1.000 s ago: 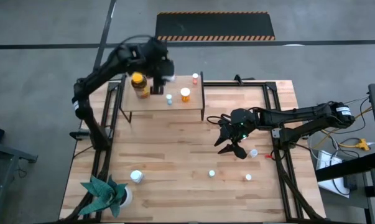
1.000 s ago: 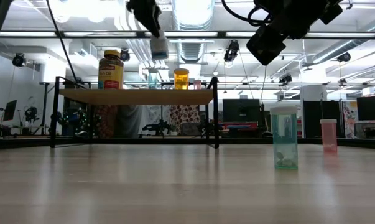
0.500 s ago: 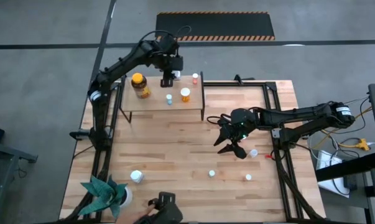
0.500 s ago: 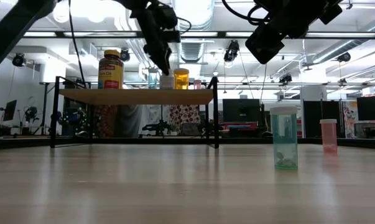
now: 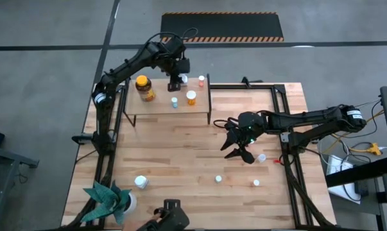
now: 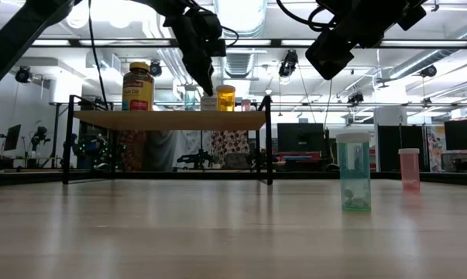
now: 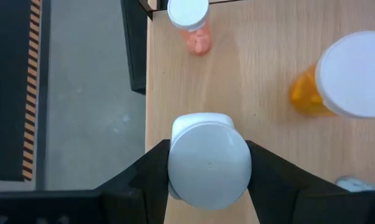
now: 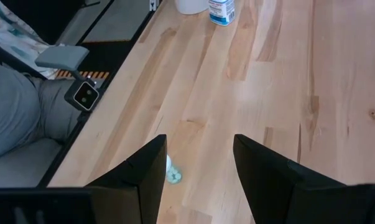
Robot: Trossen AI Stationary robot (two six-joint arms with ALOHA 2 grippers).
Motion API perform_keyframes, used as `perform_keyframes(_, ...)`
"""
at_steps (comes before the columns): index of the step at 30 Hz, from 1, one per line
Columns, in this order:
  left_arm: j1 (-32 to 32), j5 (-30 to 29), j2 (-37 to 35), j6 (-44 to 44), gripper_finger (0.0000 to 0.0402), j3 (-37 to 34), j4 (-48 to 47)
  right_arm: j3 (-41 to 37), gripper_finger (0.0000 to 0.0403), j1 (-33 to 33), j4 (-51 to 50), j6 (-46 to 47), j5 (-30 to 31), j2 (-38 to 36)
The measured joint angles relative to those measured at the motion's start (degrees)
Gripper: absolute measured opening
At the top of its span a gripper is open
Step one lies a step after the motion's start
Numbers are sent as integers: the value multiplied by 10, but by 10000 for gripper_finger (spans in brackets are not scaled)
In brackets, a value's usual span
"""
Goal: Pick and place medicine bottles onto shelf by color
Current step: Put the right white pill bottle on the shelf
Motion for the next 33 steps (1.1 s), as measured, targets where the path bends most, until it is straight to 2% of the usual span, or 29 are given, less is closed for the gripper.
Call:
perform_keyframes(10,0,0,0,3,159,-2,1,-3,176,0,0,0,0,0)
perform_keyframes(19,0,-1,1,3,206,-5,1,-5,176,0,0,-1,0,0)
perform_keyframes(30,-1,-5,-7,16,210,-5,2,-5,176,0,-1,-1,0,0)
perform_keyframes(33,-1,-24,-7,16,210,-5,2,-5,176,0,0,-1,0,0)
